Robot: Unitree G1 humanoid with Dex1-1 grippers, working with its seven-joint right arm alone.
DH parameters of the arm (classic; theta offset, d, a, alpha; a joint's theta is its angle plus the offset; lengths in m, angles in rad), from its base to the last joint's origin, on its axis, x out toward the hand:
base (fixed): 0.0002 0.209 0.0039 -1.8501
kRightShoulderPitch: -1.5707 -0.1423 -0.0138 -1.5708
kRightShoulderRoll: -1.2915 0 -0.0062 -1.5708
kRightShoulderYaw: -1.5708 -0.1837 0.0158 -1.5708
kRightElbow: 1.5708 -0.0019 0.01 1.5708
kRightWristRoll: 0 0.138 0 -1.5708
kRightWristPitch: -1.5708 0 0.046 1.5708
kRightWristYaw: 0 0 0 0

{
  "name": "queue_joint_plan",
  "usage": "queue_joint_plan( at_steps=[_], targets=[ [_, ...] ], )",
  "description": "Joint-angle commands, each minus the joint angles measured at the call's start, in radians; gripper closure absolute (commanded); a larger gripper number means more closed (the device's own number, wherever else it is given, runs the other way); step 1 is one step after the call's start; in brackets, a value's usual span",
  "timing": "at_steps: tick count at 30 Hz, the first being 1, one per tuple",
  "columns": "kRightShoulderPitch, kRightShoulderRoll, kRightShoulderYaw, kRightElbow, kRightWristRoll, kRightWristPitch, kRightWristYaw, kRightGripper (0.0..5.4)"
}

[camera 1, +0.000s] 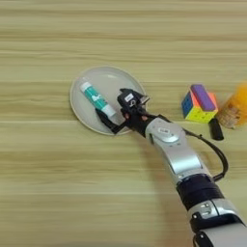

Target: Move the objects on the table

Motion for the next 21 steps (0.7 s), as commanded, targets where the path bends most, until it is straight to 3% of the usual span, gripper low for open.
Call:
queue_joint_plan(
  at_steps=[1, 11, 21],
  targets=[
    [-0.04, -0.046, -0.002, 0.033, -0.029, -0.005, -0.016, 0.03],
    [0.025, -0.128, -0.017, -0.003, -0.025, -0.007, 0.018, 0.03],
    [0.102, -0.162, -0.028, -0.104, -0.007, 0.022, 0.04, 0.03]
  ],
)
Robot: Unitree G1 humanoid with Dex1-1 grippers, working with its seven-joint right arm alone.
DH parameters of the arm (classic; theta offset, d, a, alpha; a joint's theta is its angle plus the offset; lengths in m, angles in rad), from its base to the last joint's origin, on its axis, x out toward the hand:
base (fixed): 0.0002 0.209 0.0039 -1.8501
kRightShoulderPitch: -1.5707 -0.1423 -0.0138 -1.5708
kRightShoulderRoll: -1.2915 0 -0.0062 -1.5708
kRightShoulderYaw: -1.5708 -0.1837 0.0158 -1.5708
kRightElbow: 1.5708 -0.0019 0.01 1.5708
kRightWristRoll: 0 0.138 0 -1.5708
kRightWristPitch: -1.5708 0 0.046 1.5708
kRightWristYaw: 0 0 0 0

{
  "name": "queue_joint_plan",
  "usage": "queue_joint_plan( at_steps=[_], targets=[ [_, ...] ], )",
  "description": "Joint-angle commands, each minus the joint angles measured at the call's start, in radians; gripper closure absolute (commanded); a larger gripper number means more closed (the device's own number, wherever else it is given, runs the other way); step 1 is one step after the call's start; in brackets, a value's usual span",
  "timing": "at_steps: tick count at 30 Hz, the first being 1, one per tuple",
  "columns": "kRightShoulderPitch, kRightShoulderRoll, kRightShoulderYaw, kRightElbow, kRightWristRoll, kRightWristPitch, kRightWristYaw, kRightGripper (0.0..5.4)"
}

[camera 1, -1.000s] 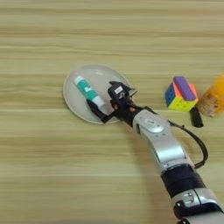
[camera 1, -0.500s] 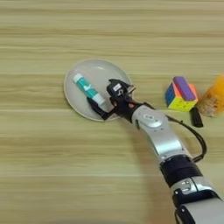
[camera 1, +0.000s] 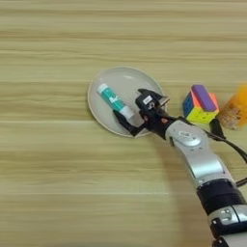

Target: Move the objects on the table

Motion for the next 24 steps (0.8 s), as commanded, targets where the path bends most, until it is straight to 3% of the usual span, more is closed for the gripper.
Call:
queue_joint_plan(
  at_steps=[1, 13, 24],
  targets=[
    [0.023, -0.04, -0.004, -0.029, -0.014, 0.039, 0.002, 0.03],
    [0.04, 0.005, -0.049, -0.134, 0.069, -0.008, 0.0, 0.03],
    [0.04, 0.013, -0.061, -0.16, 0.071, -0.033, -0.016, 0.03]
  ],
)
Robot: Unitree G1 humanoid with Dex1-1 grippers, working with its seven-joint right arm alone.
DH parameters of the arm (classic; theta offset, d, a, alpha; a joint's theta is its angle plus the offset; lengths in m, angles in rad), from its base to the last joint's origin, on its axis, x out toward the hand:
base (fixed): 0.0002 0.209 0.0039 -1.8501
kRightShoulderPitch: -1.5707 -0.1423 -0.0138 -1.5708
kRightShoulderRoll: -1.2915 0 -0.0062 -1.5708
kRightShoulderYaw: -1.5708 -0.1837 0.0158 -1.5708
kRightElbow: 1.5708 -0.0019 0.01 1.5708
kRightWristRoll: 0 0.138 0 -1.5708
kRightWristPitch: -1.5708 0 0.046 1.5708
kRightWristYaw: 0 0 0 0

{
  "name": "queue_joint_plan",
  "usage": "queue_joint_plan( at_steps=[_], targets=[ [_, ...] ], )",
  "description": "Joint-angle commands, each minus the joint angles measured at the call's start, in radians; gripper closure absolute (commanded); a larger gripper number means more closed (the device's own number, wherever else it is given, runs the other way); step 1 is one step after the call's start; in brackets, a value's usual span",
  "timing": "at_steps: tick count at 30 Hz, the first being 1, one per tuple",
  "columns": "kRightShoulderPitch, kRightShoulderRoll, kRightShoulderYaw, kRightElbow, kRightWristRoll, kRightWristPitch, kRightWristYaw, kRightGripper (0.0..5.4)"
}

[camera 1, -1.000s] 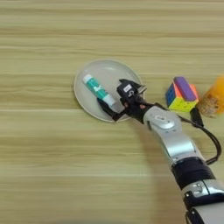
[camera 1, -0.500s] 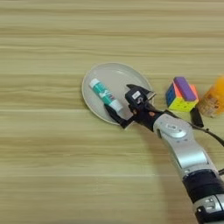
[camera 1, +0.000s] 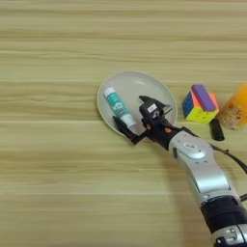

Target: Move the objects on the table

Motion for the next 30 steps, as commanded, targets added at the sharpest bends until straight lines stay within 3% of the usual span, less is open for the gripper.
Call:
queue_joint_plan(
  at_steps=[1, 20, 30],
  targets=[
    [-0.047, -0.012, -0.025, -0.053, 0.01, -0.026, -0.021, 0.03],
    [-0.052, 0.007, -0.051, -0.124, 0.02, -0.08, -0.045, 0.03],
    [-0.031, -0.002, -0.13, -0.234, 0.058, -0.075, -0.082, 0.03]
  ],
)
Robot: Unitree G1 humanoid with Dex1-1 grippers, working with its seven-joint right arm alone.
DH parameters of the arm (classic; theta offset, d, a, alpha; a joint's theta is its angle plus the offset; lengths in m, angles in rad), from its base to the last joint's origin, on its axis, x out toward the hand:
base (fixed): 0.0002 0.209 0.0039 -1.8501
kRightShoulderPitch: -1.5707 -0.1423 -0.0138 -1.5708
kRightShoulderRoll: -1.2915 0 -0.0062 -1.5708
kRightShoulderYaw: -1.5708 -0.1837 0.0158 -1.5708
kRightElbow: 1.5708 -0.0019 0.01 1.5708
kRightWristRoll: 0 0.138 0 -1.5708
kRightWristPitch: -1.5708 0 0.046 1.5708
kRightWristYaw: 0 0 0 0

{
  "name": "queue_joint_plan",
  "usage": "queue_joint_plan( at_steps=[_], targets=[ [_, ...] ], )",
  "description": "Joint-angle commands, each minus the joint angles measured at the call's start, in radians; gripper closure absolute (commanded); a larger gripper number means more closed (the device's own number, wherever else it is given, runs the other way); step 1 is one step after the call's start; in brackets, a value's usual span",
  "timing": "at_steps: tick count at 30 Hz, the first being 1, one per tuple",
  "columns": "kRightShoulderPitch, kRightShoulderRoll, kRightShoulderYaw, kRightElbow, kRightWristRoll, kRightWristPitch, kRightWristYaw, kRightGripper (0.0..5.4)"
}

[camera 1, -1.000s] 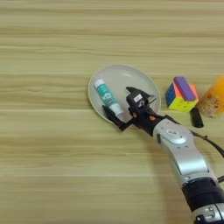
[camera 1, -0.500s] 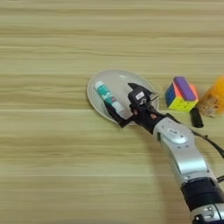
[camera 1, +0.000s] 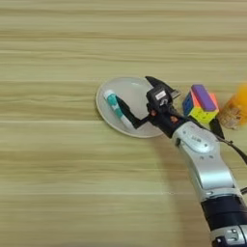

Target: Move the objects on the table

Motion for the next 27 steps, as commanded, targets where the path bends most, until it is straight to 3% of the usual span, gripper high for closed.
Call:
queue_joint_plan(
  at_steps=[1, 11, 20, 27],
  targets=[
    [-0.037, -0.03, -0.073, -0.088, 0.023, -0.028, -0.048, 0.03],
    [-0.007, -0.075, -0.221, -0.067, 0.044, -0.04, -0.112, 0.03],
    [0.002, -0.113, -0.301, 0.031, 0.047, -0.06, -0.136, 0.03],
    [-0.032, -0.117, -0.341, 0.172, 0.094, -0.07, -0.132, 0.03]
  ],
)
